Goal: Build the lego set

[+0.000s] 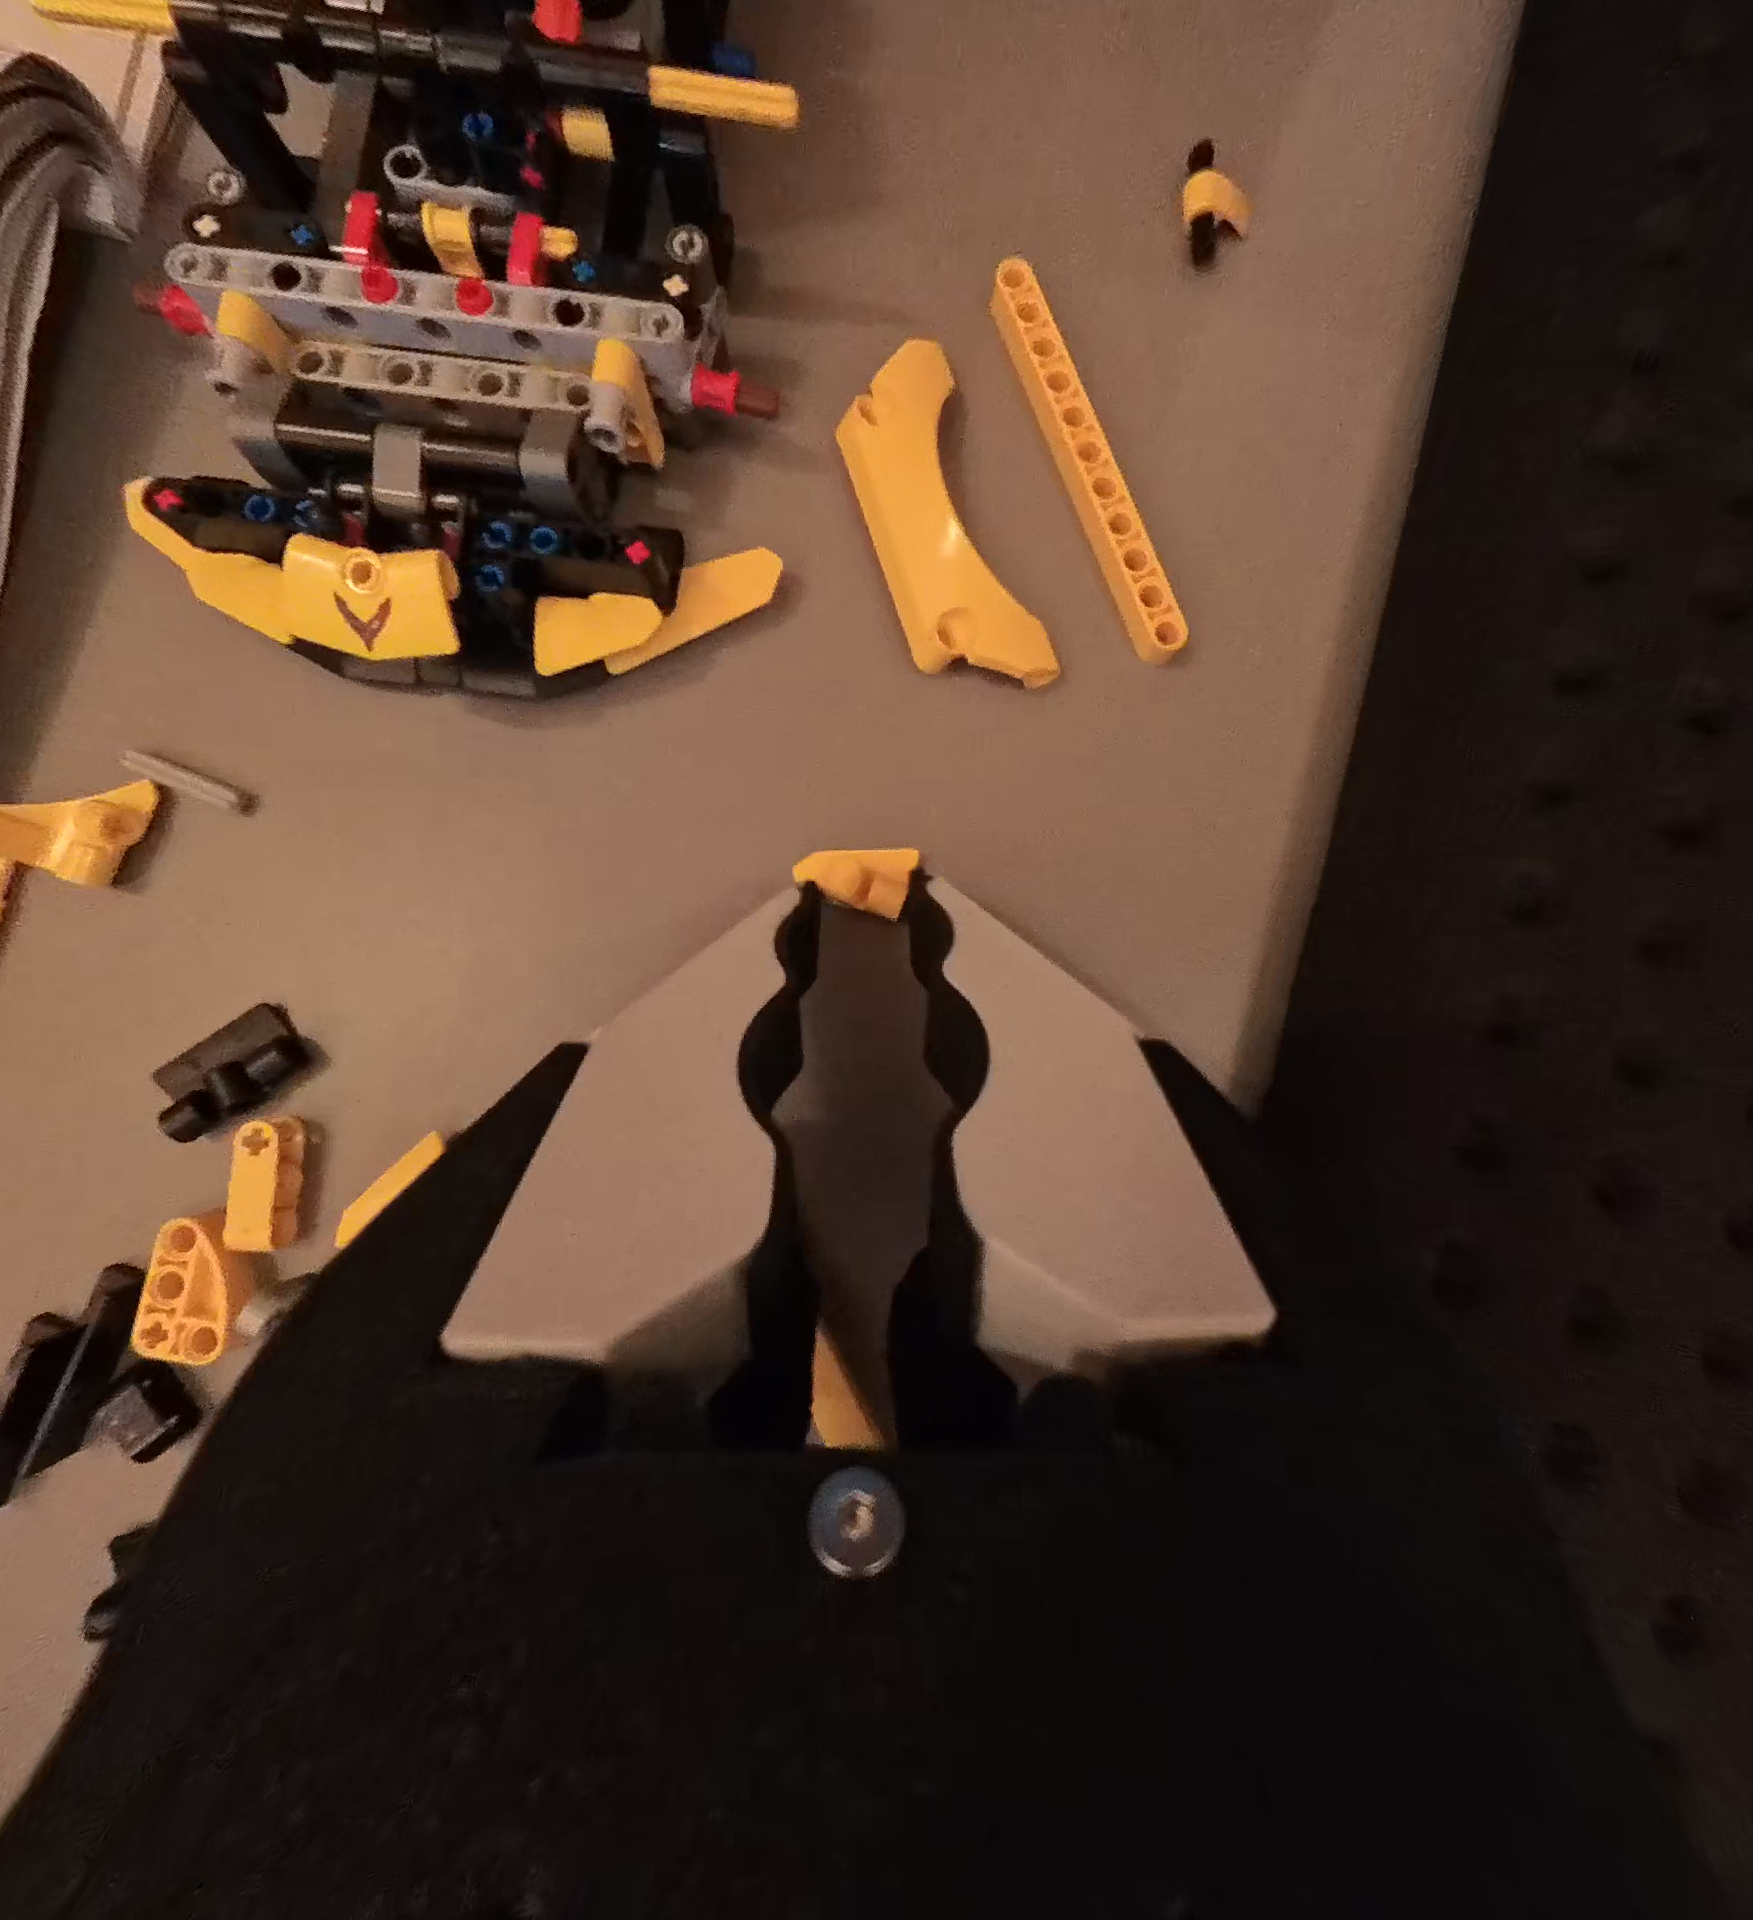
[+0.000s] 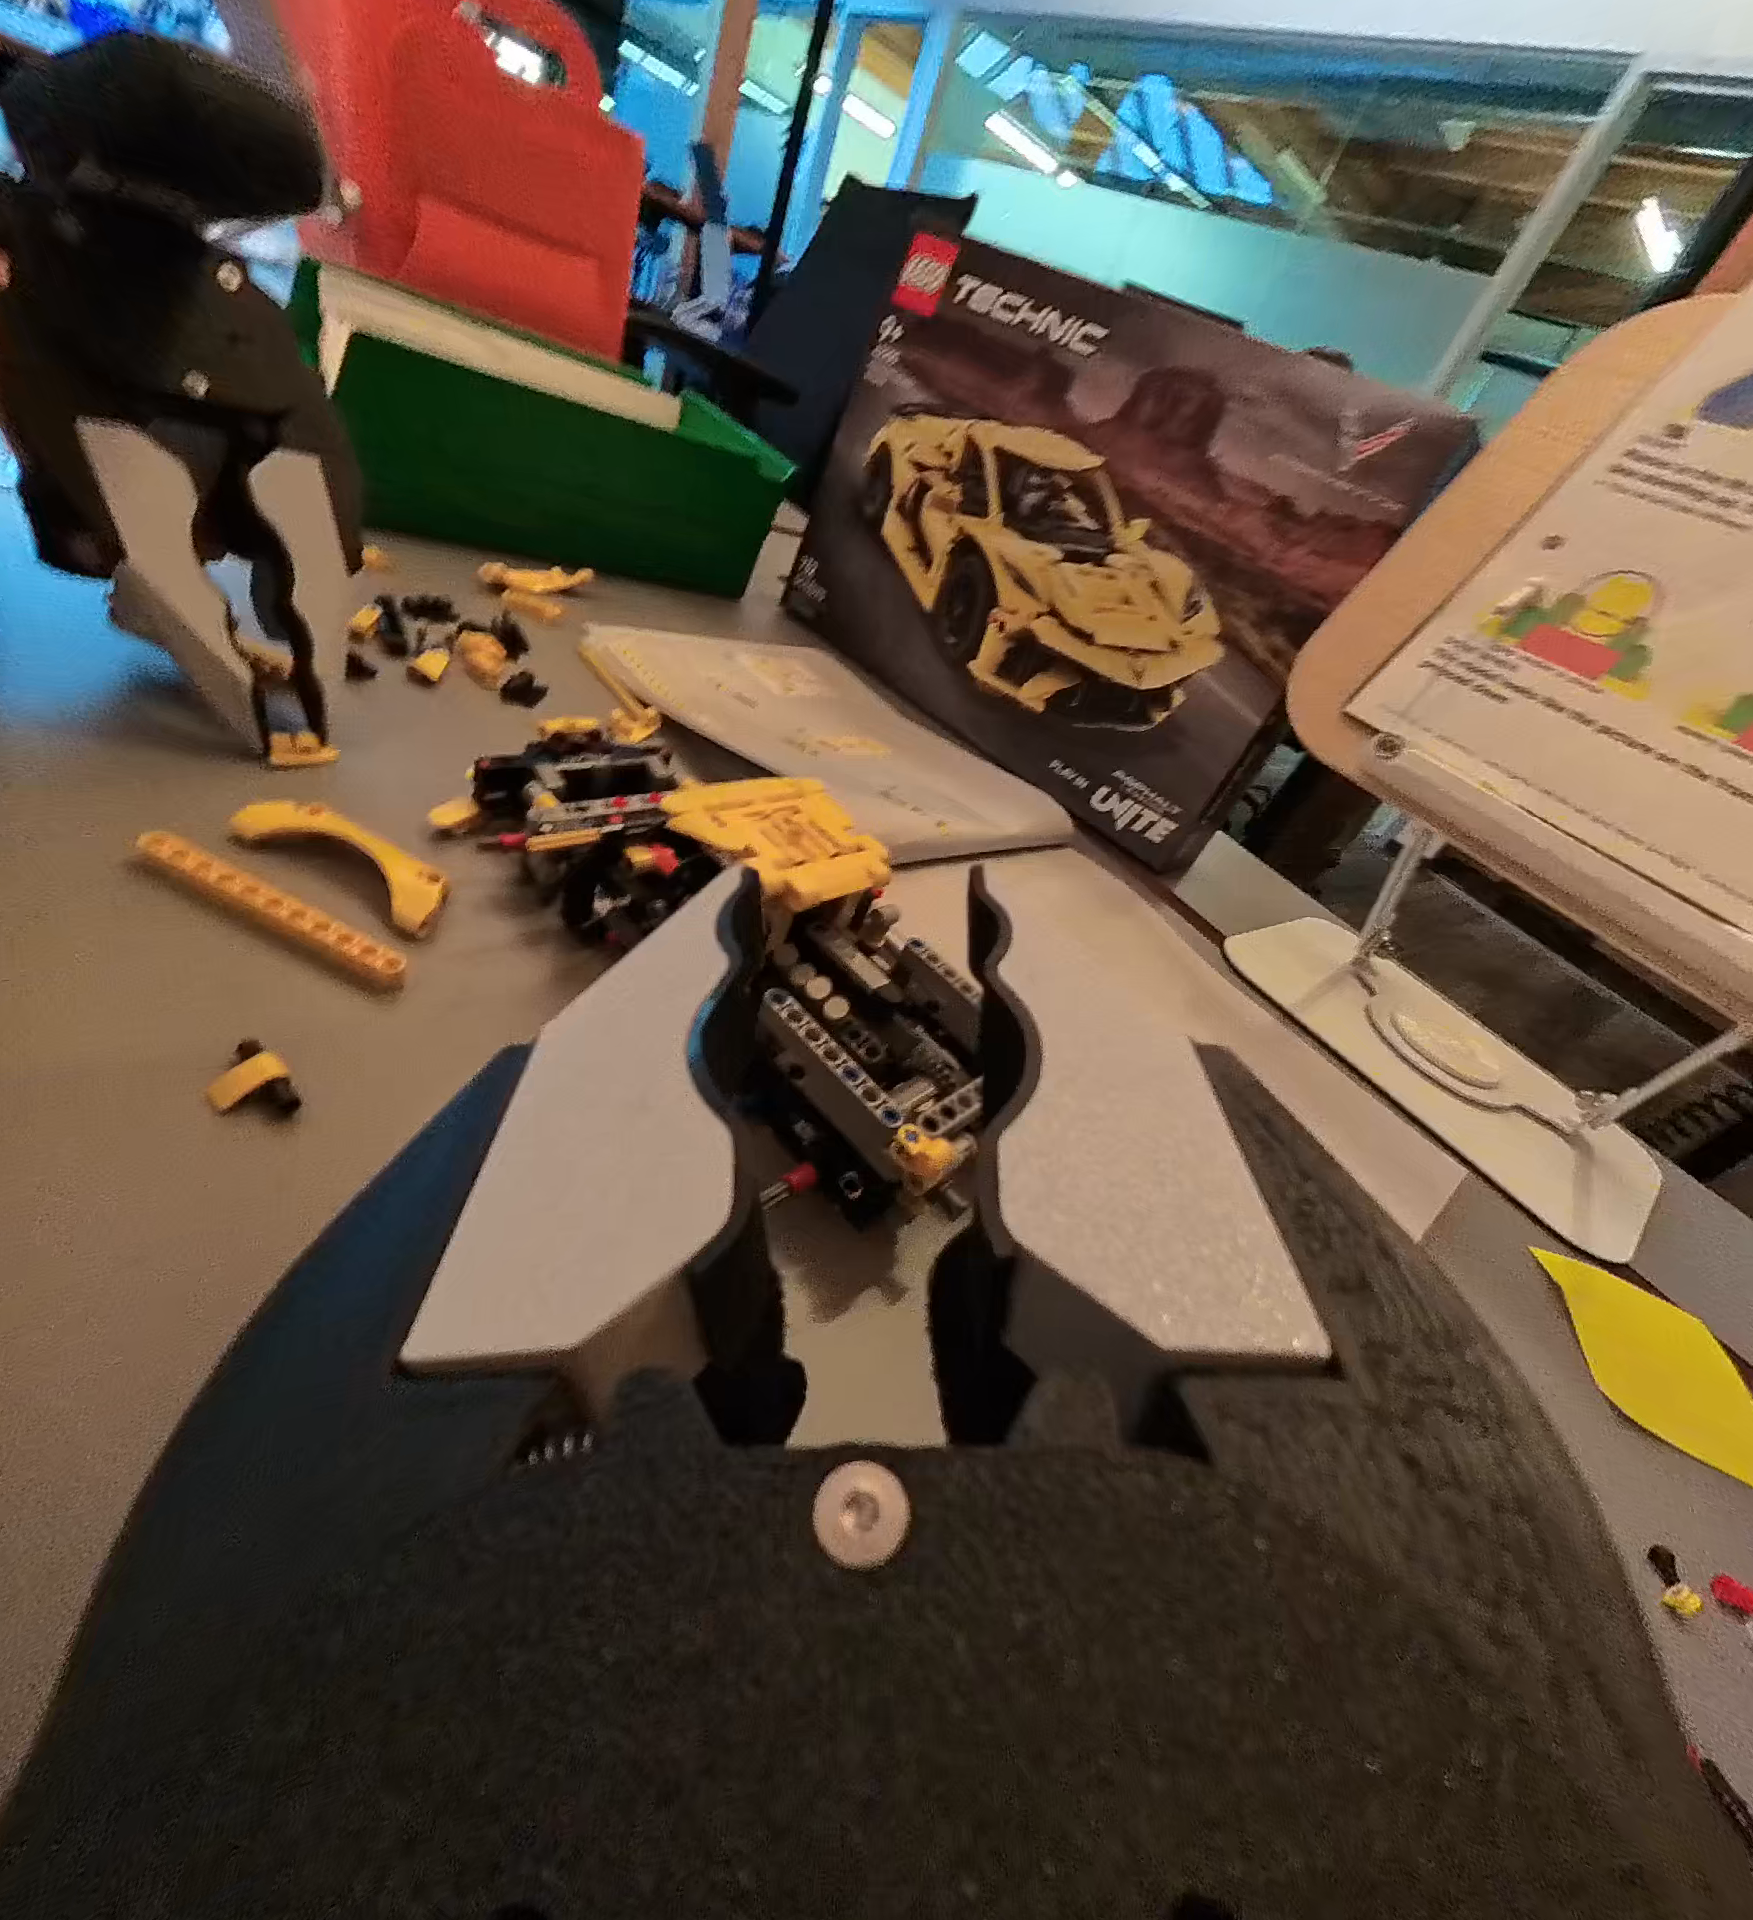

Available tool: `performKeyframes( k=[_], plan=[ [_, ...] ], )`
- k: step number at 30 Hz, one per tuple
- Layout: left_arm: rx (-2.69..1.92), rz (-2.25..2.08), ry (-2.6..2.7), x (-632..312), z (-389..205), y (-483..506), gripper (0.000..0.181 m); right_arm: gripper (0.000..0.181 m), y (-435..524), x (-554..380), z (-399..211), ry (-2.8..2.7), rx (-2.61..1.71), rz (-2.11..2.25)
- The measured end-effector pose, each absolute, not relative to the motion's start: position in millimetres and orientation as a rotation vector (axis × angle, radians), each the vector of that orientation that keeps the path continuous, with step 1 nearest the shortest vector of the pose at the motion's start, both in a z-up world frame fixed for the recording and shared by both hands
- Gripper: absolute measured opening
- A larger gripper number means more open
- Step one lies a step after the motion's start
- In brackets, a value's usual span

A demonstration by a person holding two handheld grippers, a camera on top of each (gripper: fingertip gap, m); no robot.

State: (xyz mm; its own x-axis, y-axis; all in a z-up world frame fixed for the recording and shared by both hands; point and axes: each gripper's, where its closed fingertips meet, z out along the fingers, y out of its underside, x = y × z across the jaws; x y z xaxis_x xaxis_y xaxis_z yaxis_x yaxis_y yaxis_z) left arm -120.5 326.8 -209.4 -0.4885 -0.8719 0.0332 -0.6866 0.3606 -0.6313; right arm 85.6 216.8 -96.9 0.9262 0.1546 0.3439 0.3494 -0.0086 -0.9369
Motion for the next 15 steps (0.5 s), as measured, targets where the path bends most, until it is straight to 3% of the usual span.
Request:
performKeyframes(
  k=[6, 15],
  plan=[
    [-1.256, -1.126, 1.939, -93.5, -155.0, 316.0, 0.017, 0.038, 216.5, 88.0, -85.2, -0.317, -1.533, -0.095],
    [-0.917, -0.937, 1.777, -87.7, -95.4, 292.8, 0.016, 0.038, 219.0, 79.8, -85.3, -0.324, -1.524, -0.046]
  ],
)
